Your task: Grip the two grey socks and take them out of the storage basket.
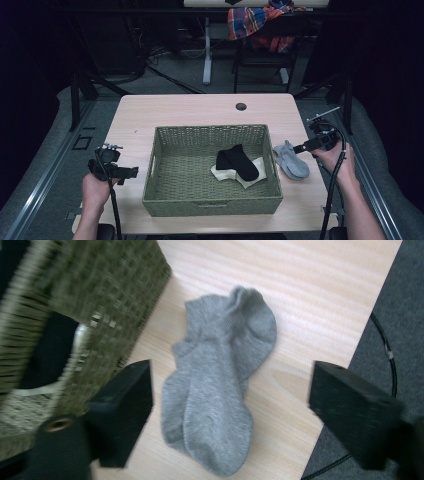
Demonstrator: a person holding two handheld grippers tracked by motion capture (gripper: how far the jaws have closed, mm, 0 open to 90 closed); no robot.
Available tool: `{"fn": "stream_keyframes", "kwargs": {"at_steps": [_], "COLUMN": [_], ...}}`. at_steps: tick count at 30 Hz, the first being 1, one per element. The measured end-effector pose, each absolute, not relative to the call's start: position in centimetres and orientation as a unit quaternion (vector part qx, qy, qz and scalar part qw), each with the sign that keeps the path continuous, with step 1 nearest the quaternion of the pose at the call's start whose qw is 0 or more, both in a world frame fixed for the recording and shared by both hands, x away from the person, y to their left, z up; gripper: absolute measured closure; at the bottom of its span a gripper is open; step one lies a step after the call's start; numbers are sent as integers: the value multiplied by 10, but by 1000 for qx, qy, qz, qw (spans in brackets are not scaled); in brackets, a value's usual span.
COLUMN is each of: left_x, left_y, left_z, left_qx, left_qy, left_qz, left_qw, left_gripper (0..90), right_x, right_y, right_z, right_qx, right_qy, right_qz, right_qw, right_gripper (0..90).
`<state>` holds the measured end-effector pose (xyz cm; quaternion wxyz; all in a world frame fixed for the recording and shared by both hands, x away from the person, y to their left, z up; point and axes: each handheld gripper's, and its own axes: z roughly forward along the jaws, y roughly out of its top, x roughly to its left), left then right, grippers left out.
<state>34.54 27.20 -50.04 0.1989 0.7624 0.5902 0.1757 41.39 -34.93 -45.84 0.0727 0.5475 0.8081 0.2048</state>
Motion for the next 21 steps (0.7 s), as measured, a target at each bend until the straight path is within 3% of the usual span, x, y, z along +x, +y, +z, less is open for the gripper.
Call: {"fn": "stream_keyframes", "kwargs": {"at_steps": [10,21], "left_x": [346,347], "left_y": [272,271], "left_z": [-500,-500], "left_qx": [763,763], "left_qy": [590,590], "left_qz": [174,173], "left_qw": [199,200], "left_gripper": [0,0], "right_x": [397,378], "right_y": [-327,-286], "right_z": [-424,-401], "right_qx": [507,445], "right_qy": [824,854], "right_qz": [230,245], "right_qw": [103,115], "right_gripper": [54,41]}}
